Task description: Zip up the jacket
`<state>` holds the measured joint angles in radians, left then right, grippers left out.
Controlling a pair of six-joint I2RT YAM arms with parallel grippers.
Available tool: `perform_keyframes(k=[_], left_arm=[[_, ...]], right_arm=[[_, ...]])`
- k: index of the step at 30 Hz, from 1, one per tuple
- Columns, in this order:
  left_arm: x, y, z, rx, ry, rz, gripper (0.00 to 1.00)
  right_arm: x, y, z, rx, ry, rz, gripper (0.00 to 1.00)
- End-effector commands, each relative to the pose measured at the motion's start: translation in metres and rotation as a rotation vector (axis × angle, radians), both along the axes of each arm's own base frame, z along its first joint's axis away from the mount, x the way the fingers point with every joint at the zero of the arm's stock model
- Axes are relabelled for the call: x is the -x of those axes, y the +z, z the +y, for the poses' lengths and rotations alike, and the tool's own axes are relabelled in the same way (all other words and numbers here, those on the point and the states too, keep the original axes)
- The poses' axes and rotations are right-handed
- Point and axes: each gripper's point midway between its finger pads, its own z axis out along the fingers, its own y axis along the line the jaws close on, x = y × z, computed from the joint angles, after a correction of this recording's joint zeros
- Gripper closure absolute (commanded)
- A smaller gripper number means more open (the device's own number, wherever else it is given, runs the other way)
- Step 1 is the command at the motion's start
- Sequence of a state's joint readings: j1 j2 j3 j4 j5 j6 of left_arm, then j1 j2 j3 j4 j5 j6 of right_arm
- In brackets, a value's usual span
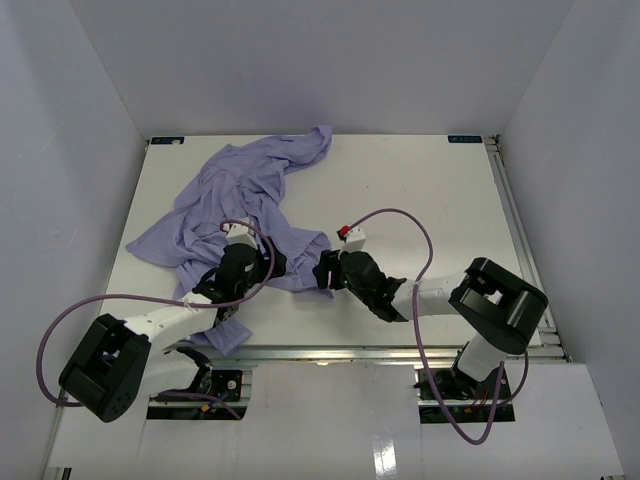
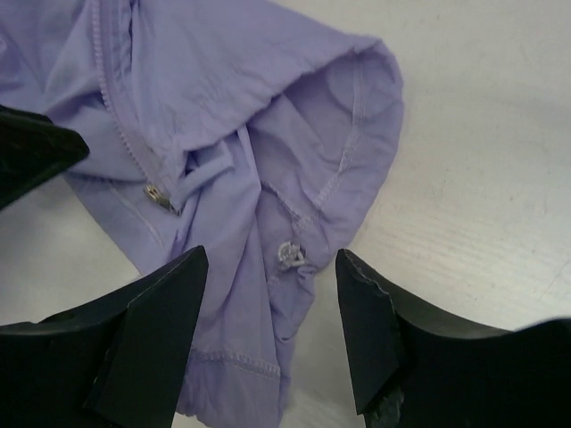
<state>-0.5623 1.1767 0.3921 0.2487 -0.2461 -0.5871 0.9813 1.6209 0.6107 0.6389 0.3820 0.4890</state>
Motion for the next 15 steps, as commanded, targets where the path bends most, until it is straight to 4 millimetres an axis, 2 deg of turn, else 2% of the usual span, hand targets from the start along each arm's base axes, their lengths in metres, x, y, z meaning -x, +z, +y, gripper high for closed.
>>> perform_keyframes(k=[1,6,10,15], left_arm=[[-0.002,0.012,-0.012,0.058,-0.057,-0.047,0.16],[-0.003,0.003,-0.019,0.046,-0.091,-0.017,0.16],[-0.007,-0.004,-0.02,0.038,-0.095,0.001,0.16],[-0.01,-0.012,-0.019,0.026,-0.085,0.034,0.18]], right_arm=[[0.015,0.005,0.015,-0.144,0.072,-0.02,0.41],[0.042,-0.024,0.008,-0.127,0.099,0.0,0.59],[0.059,-0.034,0.002,-0.117,0.108,-0.013,0.65],[0.068,-0.04,-0.002,-0.086,0.108,-0.033,0.68]])
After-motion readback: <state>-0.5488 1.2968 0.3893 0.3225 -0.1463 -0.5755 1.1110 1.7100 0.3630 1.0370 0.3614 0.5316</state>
